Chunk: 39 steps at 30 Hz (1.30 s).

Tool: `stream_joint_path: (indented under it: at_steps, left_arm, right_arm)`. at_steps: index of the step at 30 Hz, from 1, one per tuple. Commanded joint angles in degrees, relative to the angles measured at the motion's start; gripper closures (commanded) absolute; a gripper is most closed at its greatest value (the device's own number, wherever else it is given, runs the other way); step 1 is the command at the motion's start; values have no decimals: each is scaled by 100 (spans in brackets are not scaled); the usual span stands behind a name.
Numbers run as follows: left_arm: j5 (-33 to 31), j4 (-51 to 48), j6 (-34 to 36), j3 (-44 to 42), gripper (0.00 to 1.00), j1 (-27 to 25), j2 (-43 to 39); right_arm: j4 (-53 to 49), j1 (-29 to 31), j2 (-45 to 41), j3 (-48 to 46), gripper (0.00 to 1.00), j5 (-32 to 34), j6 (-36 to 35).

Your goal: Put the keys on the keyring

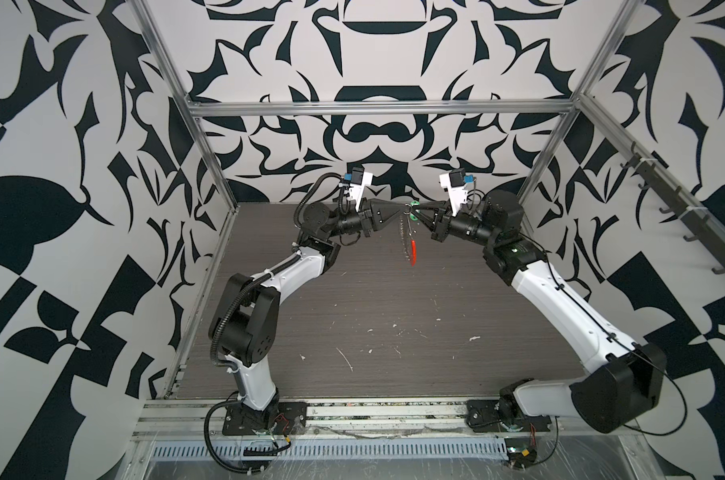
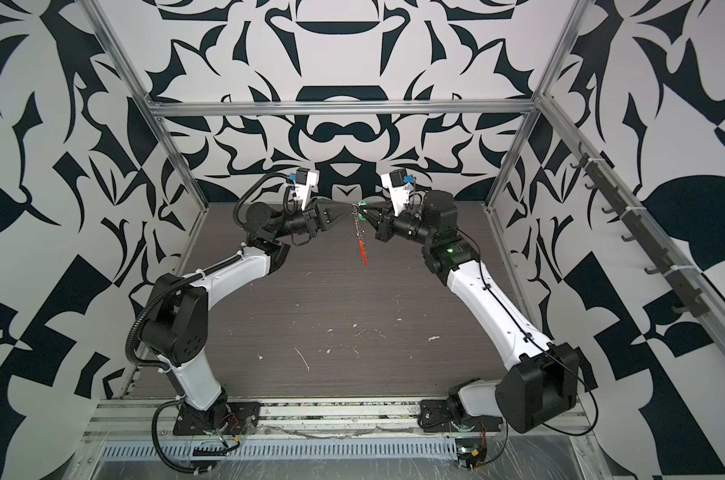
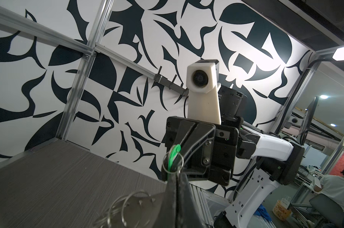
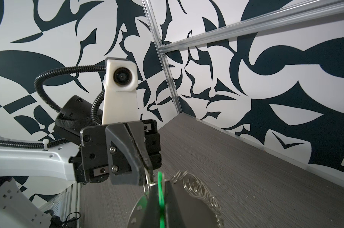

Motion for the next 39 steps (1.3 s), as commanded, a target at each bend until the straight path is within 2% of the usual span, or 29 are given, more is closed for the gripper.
stream_joint_path:
  at_steps: [1,16,21,31,39]
  left_arm:
    - [-79,158,21,155,100,-17,-15]
    - [-194,186,119,118,100,-7,-101]
    - [-189,203,128,84,100,-8,-105]
    - [-165,124,223,-74,100,1,-160]
    - [-173,154,225,-116,100,1,-189]
  right_arm:
    - [144,75,-368,155,100,-18,-221]
    - [594,111,-455,-628,100,-336,357]
    - [486,111,-551,-621,100,-218,219]
    - [-239,94,-779,-344,100,430,-481]
    - [-206,93,-679,-379,100,310,-342]
